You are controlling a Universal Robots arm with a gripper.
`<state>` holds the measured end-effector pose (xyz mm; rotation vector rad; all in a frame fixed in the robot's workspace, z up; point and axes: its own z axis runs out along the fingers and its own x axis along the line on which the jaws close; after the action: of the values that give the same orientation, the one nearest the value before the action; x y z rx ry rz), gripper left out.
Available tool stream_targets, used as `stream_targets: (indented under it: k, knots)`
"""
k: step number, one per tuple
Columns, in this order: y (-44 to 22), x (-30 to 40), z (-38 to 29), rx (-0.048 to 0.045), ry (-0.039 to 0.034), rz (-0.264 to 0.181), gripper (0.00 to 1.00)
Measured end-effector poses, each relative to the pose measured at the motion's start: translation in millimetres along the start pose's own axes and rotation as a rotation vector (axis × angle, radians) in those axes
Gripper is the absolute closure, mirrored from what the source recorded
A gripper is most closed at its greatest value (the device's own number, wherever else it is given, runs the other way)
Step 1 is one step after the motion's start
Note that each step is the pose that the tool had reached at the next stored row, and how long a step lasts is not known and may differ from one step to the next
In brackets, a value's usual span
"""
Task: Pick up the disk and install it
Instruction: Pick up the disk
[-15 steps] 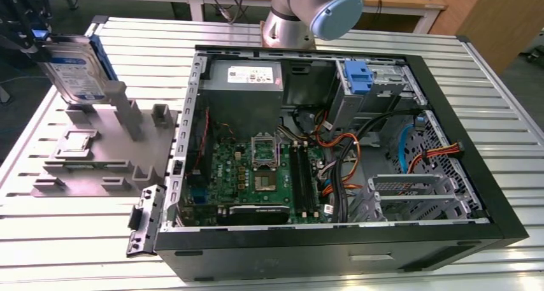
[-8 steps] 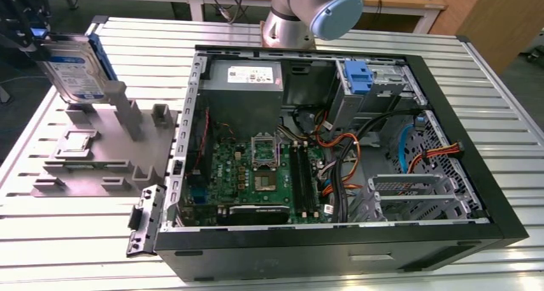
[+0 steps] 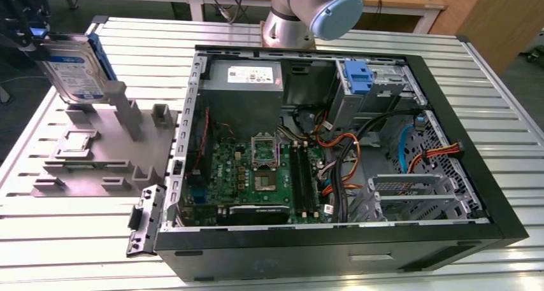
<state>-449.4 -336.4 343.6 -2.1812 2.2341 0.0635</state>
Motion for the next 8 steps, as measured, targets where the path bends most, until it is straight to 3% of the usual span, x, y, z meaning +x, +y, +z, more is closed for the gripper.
stream_targets:
  k: [8]
  knots:
    - [0.0, 0.0, -0.8, 0.0001, 0.0042, 0.0, 0.64]
